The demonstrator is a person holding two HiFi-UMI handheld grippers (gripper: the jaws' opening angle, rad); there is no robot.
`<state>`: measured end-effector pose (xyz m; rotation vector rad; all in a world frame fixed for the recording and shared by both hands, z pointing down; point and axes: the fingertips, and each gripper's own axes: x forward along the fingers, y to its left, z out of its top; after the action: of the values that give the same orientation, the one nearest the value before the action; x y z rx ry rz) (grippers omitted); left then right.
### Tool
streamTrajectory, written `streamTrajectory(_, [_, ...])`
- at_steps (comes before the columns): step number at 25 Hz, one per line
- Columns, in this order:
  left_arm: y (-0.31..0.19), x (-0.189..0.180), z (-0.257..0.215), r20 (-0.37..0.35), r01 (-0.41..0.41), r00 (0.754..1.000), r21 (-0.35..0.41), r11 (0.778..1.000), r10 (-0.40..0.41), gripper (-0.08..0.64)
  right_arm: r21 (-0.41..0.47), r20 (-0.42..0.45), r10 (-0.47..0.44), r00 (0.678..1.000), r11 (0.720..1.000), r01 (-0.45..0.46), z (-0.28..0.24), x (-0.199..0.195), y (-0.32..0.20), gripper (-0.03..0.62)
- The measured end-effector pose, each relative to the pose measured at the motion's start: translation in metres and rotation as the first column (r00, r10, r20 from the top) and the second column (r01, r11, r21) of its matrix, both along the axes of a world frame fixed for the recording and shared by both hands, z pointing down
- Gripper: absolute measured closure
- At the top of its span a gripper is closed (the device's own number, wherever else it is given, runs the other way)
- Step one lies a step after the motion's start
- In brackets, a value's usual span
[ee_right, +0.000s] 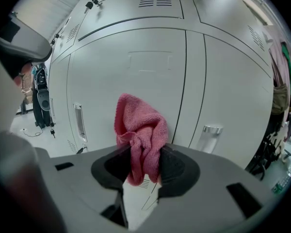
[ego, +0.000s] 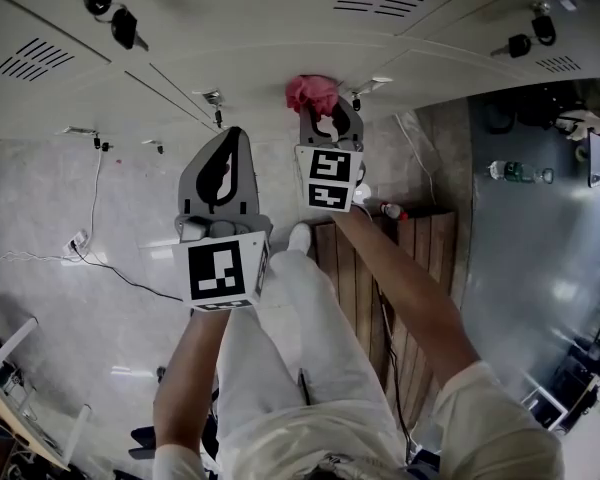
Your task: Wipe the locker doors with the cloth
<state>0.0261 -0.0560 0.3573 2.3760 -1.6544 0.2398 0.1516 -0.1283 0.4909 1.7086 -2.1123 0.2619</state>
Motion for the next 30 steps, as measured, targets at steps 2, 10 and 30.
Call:
streamTrajectory(2, [0.0, 0.002, 0.0, 0.002, 0.001, 1.0, 0.0, 1.0, -0.001, 0.557, 0.0, -0.008, -0.01, 1.0, 1.0, 0.01, 0.001, 0.003, 0.0, 0.448])
streamTrajectory(10, [-0.003, 0.004, 0.001, 0.007, 0.014, 1.0, -0.007, 1.0, -0.014, 0.557, -0.017, -0.009, 0.017, 1.0, 1.0, -0.017, 0.01, 0.023, -0.001, 0.448])
streamTrajectory(30, [-0.004, -0.023, 0.023, -0.016, 0.089, 0.996, -0.029, 0.996, -0.09, 0.557, -0.099, -0.053, 0.056, 0.997, 0.993, -0.061, 0.062, 0.026, -0.004, 0.446])
